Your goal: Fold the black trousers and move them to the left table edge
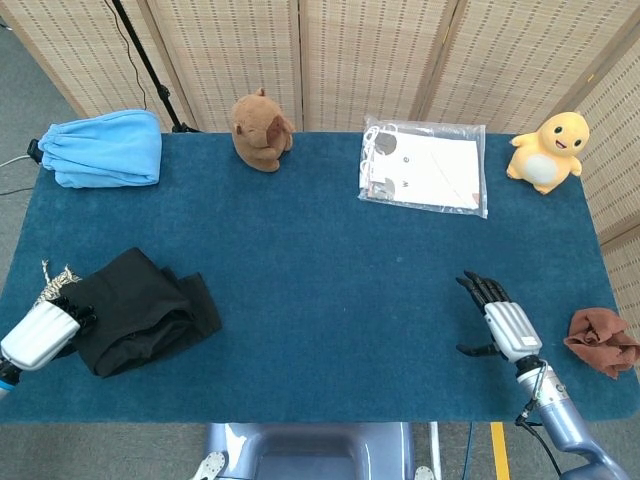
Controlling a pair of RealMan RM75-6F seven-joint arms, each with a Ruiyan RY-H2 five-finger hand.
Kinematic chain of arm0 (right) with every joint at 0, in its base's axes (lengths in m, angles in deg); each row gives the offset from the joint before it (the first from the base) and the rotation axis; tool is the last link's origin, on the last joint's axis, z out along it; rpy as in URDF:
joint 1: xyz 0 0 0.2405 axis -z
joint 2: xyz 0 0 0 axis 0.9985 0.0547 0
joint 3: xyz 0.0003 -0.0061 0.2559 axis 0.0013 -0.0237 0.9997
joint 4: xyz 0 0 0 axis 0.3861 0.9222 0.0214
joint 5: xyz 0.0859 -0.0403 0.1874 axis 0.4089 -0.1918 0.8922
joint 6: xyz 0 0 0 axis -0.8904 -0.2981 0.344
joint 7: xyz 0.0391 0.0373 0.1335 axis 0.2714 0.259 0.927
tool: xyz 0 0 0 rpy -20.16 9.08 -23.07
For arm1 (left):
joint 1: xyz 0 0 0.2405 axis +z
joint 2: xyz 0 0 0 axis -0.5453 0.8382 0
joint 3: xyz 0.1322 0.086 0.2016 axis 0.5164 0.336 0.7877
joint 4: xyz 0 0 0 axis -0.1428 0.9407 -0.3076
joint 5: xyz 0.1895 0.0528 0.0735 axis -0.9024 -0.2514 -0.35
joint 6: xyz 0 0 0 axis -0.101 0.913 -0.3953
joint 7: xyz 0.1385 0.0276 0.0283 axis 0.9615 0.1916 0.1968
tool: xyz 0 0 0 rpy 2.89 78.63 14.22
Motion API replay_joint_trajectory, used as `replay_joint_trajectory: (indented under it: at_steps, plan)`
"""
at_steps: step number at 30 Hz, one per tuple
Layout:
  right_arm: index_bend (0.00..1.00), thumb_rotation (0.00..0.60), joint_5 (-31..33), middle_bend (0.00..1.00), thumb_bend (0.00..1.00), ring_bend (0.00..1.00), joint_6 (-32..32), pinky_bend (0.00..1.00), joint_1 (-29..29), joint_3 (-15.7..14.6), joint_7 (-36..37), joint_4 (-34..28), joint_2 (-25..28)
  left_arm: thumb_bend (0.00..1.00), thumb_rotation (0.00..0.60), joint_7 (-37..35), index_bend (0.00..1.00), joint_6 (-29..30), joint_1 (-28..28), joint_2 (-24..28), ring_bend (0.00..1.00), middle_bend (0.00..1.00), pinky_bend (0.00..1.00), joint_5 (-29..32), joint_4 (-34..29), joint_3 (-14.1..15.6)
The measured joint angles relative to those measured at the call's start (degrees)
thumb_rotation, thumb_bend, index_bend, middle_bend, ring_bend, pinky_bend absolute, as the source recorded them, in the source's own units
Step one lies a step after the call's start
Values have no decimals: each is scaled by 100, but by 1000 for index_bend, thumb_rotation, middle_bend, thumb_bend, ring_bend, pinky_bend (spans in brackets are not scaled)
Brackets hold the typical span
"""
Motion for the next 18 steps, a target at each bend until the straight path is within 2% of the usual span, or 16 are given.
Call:
replay_joint_trajectory:
  at_steps: [2, 5, 8, 10, 12, 15, 18]
  plan:
    - [0, 600, -3, 0, 0, 0, -13, 2, 2, 1, 5, -6, 4, 891, 600, -8, 746, 36, -2, -13, 689, 579, 647, 11, -4, -19]
    - [0, 600, -39, 0, 0, 0, -89, 2, 19, 3, 42, -57, 35, 704, 600, 37, 680, 161, -1, -24, 632, 524, 648, -15, -9, -7]
    - [0, 600, -96, 0, 0, 0, -140, 2, 29, -8, 80, -107, 68, 371, 600, 34, 596, 363, 36, -1, 580, 447, 642, -62, -57, 24]
    - [0, 600, -147, 0, 0, 0, -193, 2, 37, -19, 97, -146, 93, 98, 595, 16, 471, 488, 84, 27, 498, 334, 582, -85, -96, 40]
    - [0, 600, -211, 0, 0, 0, -271, 1, 54, -35, 112, -202, 124, 9, 548, 3, 352, 621, 187, 79, 411, 223, 508, -111, -147, 61]
    - [0, 600, -303, 0, 0, 0, -390, 0, 89, -65, 122, -311, 176, 0, 438, -2, 216, 761, 338, 171, 292, 86, 413, -163, -225, 108]
    - [0, 600, -390, 0, 0, 0, -483, 0, 121, -99, 116, -418, 227, 0, 390, 41, 86, 829, 461, 277, 201, 5, 340, -247, -262, 191]
